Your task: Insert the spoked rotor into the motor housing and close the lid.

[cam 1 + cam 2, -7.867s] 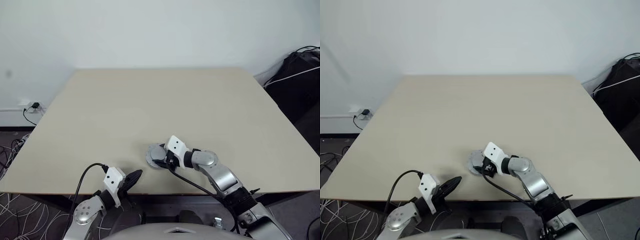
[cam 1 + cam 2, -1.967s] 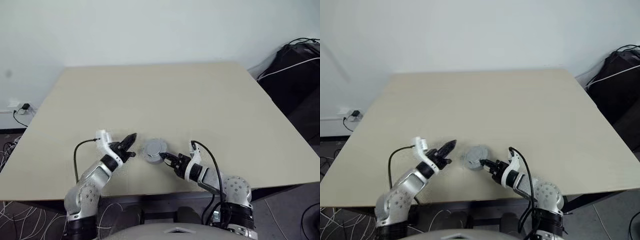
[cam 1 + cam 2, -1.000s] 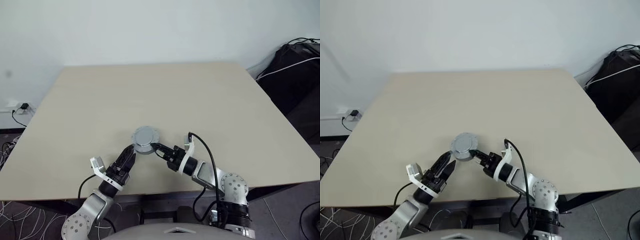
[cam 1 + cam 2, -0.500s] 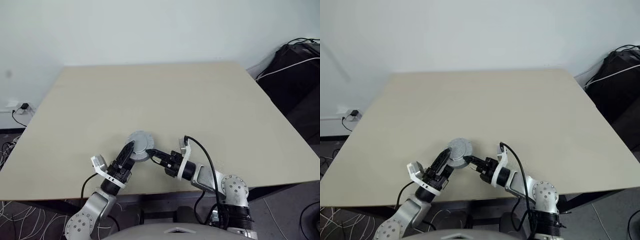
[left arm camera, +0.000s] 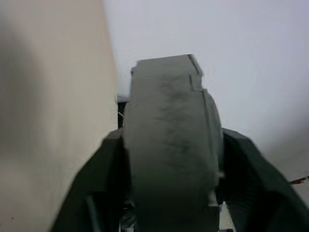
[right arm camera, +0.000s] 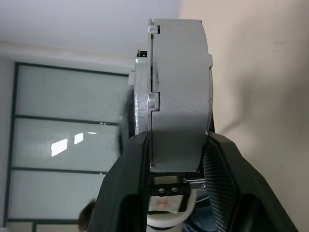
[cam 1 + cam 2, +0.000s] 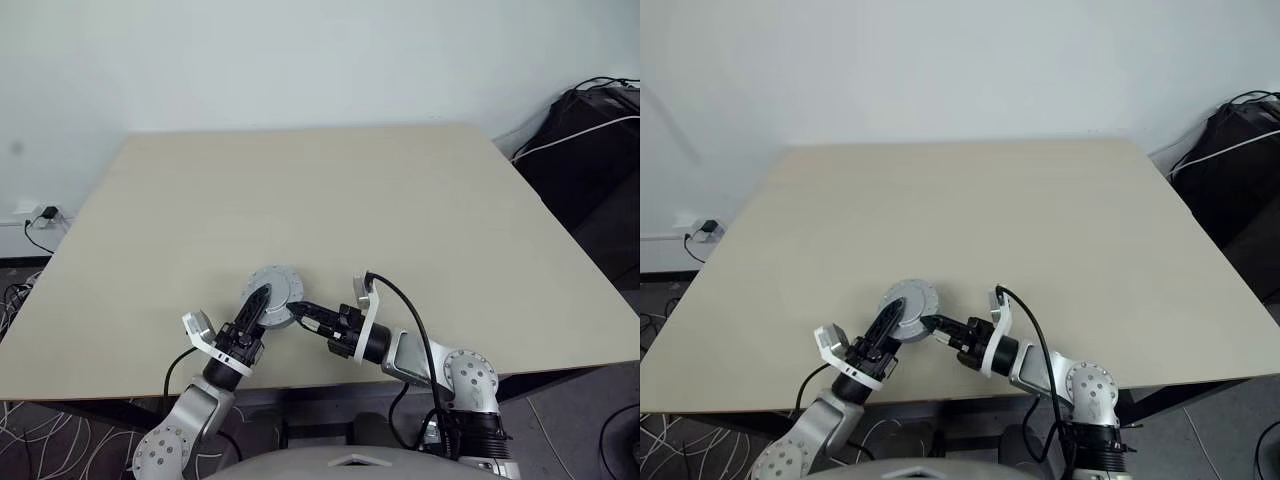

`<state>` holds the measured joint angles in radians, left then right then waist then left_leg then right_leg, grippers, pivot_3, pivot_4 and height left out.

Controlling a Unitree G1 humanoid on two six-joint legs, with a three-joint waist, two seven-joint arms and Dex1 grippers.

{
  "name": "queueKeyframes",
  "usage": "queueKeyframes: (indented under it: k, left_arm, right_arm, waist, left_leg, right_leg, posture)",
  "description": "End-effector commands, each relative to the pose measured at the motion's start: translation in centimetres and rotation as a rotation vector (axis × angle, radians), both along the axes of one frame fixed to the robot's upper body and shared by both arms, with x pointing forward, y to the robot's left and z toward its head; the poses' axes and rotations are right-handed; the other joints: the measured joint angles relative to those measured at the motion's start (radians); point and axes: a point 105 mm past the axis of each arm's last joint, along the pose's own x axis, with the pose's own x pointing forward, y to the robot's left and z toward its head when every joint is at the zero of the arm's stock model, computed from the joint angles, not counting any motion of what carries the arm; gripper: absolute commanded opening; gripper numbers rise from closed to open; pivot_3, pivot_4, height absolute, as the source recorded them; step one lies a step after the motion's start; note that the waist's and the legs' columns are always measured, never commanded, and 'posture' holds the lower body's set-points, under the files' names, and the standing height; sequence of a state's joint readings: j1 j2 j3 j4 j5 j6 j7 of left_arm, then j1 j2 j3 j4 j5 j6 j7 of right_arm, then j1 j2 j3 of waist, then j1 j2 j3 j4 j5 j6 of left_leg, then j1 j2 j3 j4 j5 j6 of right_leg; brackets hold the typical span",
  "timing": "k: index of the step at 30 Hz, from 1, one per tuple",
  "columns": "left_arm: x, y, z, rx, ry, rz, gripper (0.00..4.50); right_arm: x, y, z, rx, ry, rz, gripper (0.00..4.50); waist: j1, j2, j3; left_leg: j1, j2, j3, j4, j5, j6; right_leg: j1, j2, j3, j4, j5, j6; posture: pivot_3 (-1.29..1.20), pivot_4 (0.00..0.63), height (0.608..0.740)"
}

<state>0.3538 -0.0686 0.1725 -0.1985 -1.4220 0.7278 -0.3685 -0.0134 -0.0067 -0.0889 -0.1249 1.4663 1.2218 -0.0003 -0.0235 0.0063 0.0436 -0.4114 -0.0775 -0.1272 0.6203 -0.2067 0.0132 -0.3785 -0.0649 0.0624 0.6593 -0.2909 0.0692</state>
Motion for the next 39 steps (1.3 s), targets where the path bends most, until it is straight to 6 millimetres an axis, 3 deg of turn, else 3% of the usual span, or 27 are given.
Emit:
queueKeyframes:
  k: [1,11,19,21,31,39]
  left_arm:
    - [0.3,-0.8,1.3,-0.045,-0.048,-0.003,2.13]
    - [0.7,-0.2,1.4,-0.020,-0.049,0.042,2.13]
    - [2.0,1.5,1.4,0.061,-0.060,0.116,2.12]
    - [2.3,2.0,1.3,0.083,-0.058,0.129,2.12]
    - [4.8,5.5,0.0,0.227,0.000,0.230,2.12]
    - [7.5,6.9,-1.7,0.367,0.086,0.271,2.12]
  right_arm:
    - [0.5,0.0,1.4,0.021,-0.060,-0.021,1.28]
    - [2.8,-1.6,0.6,-0.303,-0.301,-0.153,1.28]
    - [2.5,-2.8,0.5,-0.469,-0.501,-0.148,4.06]
    - [2.6,-3.2,0.5,-0.502,-0.546,-0.164,4.50]
    - [0.4,-4.3,0.2,-0.763,-0.976,-0.083,4.50]
    - [-0.6,-5.5,-0.9,-0.845,-1.089,-0.067,4.50]
  waist:
    - [0.000,0.000,0.000]
    - [0.001,0.000,0.000]
    - [0.012,-0.003,0.000]
    - [0.012,-0.003,0.000]
    - [0.014,-0.006,-0.001]
    - [0.024,-0.011,-0.003]
  left_leg:
    - [0.000,0.000,0.000,0.000,0.000,0.000]
    - [0.000,0.000,0.000,0.001,0.000,0.000]
    - [0.000,0.000,0.000,0.003,0.000,0.000]
    - [0.000,0.001,0.000,0.003,0.000,0.000]
    - [0.001,0.000,0.001,0.006,0.000,0.000]
    - [0.002,0.000,0.001,0.008,0.001,0.001]
  right_leg:
    - [0.000,0.000,0.000,0.000,0.000,0.000]
    - [0.001,0.000,0.000,0.000,0.000,0.001]
    - [0.001,0.001,0.000,0.000,0.001,0.002]
    - [0.001,0.001,0.000,0.000,0.001,0.002]
    - [0.003,0.002,0.000,0.001,0.002,0.005]
    - [0.006,0.002,0.000,0.001,0.003,0.008]
  posture:
    - [0.00,0.000,0.740]
    - [0.00,0.000,0.740]
    - [0.00,0.000,0.740]
    - [0.00,0.000,0.740]
    - [0.00,0.000,0.740]
    - [0.00,0.000,0.740]
